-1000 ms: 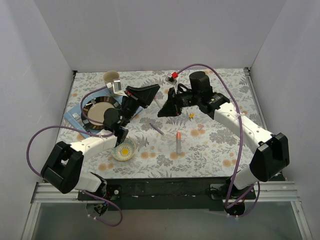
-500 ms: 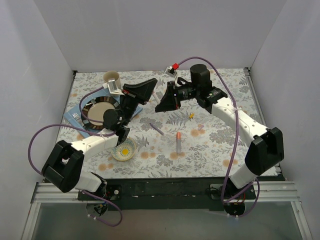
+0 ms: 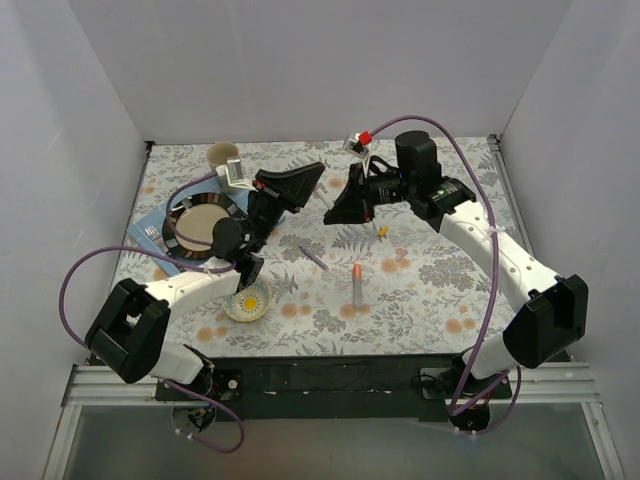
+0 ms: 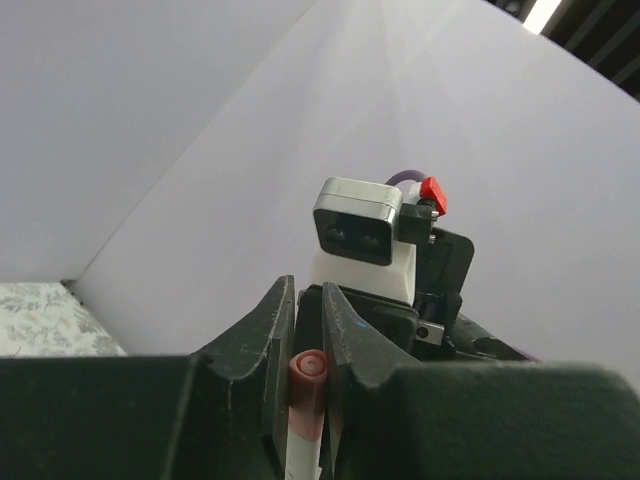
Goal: Insert the pens into the pen caps
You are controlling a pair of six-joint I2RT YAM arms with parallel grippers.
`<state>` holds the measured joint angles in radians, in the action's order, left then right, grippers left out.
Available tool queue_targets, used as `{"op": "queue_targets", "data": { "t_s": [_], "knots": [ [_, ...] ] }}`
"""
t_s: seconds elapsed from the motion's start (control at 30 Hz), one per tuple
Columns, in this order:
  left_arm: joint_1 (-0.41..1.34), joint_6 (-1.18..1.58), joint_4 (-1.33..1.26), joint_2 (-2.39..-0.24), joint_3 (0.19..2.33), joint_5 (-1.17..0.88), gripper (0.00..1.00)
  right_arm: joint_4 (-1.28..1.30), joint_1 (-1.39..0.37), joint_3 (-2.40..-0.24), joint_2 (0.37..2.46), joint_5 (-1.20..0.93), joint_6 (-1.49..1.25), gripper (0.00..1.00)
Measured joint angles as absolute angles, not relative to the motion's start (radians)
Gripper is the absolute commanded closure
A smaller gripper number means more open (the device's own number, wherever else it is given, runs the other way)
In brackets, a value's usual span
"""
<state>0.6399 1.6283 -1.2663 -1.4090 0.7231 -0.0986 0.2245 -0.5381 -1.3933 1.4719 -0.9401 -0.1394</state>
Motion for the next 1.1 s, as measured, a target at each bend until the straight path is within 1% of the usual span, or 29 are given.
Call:
{"op": "queue_targets", "data": {
  "t_s": [0.17,0.2,0.3,0.33,0.4,0.43,0.5,0.53,0.57,0.63,0.73,0.9,1.0,1.1],
  "knots": [
    [0.647,1.589,-1.124,-1.376,0.734,-0.121,1.0,0.222,-0.533,-1.319,1.437,-0.902,-0.164,0.99],
    [0.647,1.581,-1.085,-1.369,0.739,-0.13,1.0,0.202,-0.532,-1.293,1.428,-0.896,-0.182,0.96],
    [0.646,1.567,-0.973,-1.357,0.757,-0.181,1.0,0.135,-0.528,-1.196,1.383,-0.879,-0.234,0.82],
    [0.645,1.565,-0.937,-1.357,0.766,-0.207,1.0,0.109,-0.525,-1.157,1.362,-0.871,-0.254,0.69],
    [0.642,1.558,-0.861,-1.357,0.785,-0.263,1.0,0.061,-0.522,-1.076,1.313,-0.845,-0.292,0.58],
    [0.64,1.545,-0.802,-1.357,0.799,-0.327,1.0,0.01,-0.519,-1.031,1.287,-0.812,-0.319,0.5],
    [0.643,1.53,-0.717,-1.363,0.803,-0.406,1.0,-0.056,-0.506,-0.977,1.235,-0.779,-0.361,0.44],
    [0.64,1.523,-0.663,-1.37,0.805,-0.458,1.0,-0.096,-0.498,-0.944,1.192,-0.751,-0.379,0.33],
    [0.64,1.517,-0.631,-1.377,0.805,-0.483,1.0,-0.112,-0.492,-0.921,1.157,-0.739,-0.392,0.31],
    [0.631,1.505,-0.569,-1.387,0.813,-0.527,1.0,-0.138,-0.479,-0.858,1.056,-0.711,-0.411,0.29],
    [0.612,1.485,-0.505,-1.391,0.817,-0.553,1.0,-0.12,-0.478,-0.794,0.902,-0.693,-0.416,0.28],
    [0.598,1.422,-0.41,-1.427,0.828,-0.527,1.0,-0.012,-0.48,-0.72,0.693,-0.636,-0.408,0.26],
    [0.598,1.4,-0.387,-1.503,0.837,-0.502,1.0,0.07,-0.48,-0.705,0.611,-0.575,-0.4,0.26],
    [0.598,1.393,-0.355,-1.601,0.845,-0.475,1.0,0.121,-0.48,-0.704,0.577,-0.519,-0.387,0.26]
  ]
}}
